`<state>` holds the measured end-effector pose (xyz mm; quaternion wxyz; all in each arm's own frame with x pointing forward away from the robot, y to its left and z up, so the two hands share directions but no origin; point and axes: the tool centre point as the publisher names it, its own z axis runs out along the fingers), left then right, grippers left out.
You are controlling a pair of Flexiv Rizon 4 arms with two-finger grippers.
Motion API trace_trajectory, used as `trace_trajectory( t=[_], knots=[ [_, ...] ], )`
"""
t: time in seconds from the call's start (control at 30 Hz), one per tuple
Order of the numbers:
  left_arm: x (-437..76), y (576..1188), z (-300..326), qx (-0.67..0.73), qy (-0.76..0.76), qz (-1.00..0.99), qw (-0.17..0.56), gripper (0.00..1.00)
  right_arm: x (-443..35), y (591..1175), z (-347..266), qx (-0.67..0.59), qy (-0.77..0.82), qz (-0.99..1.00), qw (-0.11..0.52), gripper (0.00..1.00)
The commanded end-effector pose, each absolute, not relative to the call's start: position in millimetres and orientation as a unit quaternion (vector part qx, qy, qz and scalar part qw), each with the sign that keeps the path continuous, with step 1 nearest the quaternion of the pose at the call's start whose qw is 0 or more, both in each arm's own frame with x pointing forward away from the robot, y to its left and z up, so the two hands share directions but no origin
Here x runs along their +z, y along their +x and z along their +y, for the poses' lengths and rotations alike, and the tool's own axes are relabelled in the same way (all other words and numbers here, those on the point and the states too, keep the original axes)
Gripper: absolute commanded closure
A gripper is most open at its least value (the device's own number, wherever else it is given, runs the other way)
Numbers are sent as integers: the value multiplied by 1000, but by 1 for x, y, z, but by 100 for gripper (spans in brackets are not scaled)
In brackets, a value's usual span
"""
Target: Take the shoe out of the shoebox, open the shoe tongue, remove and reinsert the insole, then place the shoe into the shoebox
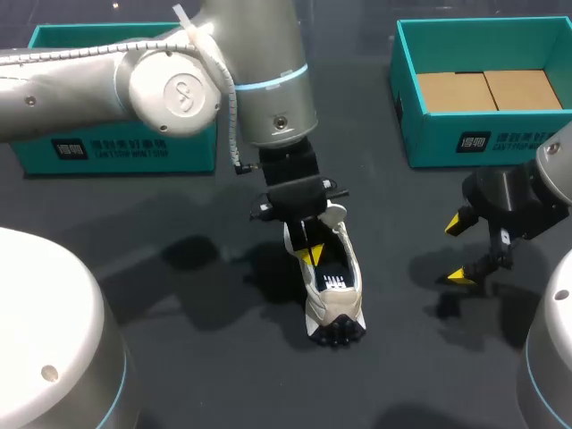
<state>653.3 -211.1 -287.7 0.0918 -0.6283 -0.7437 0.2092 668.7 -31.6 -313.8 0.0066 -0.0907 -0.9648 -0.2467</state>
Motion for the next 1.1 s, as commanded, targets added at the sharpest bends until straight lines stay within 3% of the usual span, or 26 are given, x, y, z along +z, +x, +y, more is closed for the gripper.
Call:
trace_trajectory(
  t=[0.03,0.7,0.93,1.1],
  knots=[
    [-292,656,-231,187,-634,-741,118,100,-313,667,-32,-246,-91,-965,5,0],
    [-362,637,-253,187,-630,-735,168,100,-313,667,-32,-246,-91,-965,5,0],
    [-378,639,-248,177,-619,-749,157,100,-313,667,-32,-246,-91,-965,5,0],
    [-363,643,-242,203,-621,-749,111,100,-313,667,-32,-246,-91,-965,5,0]
  ],
)
